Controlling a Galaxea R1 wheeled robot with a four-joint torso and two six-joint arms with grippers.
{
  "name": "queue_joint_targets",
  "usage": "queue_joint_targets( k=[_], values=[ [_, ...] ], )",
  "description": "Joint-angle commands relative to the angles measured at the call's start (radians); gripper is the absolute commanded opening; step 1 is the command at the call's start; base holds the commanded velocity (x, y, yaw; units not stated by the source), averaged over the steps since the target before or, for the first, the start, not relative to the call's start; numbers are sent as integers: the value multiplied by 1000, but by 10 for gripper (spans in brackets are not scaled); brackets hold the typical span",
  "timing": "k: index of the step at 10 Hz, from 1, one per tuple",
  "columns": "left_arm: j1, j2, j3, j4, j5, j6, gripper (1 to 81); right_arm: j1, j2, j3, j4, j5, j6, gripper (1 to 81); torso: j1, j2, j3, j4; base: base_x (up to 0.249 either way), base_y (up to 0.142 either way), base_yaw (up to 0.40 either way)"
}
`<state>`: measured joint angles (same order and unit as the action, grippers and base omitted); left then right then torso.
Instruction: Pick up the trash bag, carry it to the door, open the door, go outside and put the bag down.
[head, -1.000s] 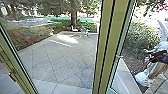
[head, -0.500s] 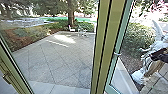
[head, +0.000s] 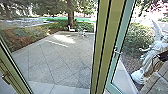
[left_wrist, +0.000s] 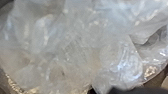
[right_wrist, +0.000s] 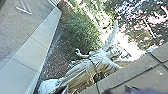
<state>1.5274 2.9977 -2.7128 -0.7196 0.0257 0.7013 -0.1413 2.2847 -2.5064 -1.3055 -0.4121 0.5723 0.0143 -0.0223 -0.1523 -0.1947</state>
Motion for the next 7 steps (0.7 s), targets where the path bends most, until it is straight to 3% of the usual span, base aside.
queue_joint_targets(
  k=[1, 3, 4, 7],
  values=[
    [-20, 6, 1, -11, 89, -3, 10, 179, -23, -97, -84, 10, 1, 811, 0, 0, 0, 0, 0, 0, 0],
    [-19, 8, 1, -11, 89, -3, 10, 177, -28, -117, -86, 12, 1, 811, 0, 0, 0, 0, 0, 0, 0],
    [-17, 6, 1, -11, 89, -3, 10, 179, -37, -118, -84, 12, 1, 811, 0, 0, 0, -32, 0, 0, 0],
    [-17, 6, 1, -9, 89, -2, 10, 174, -69, -118, -84, 30, 1, 811, 0, 0, 0, -106, 0, 0, 0]
  ],
)
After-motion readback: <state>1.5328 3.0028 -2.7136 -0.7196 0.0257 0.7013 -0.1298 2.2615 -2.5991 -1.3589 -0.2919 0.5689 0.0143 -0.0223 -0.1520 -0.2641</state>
